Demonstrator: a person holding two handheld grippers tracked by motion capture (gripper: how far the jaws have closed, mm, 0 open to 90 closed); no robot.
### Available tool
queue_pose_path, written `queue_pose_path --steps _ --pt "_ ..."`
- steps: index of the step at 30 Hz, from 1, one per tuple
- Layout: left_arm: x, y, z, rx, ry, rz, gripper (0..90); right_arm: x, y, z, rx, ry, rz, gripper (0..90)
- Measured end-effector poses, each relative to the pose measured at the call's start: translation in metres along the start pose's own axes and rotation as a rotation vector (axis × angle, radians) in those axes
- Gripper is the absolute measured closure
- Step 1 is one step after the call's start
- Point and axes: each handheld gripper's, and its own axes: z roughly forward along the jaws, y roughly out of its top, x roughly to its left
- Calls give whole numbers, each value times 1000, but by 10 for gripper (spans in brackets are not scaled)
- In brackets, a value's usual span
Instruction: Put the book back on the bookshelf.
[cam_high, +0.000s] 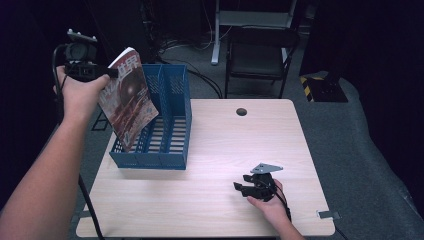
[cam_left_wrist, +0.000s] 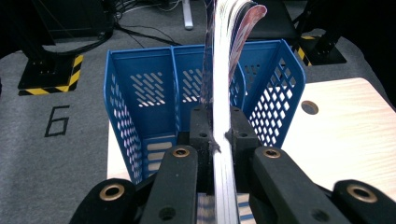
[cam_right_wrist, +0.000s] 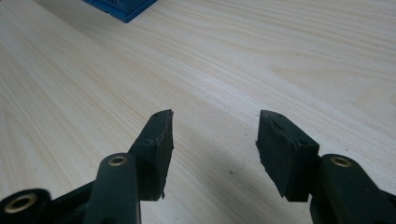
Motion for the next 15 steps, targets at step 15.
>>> queue_pose_path --steps 15 --pt "-8 6 16 -10 19 -14 835 0 0 -1 -3 5 8 457"
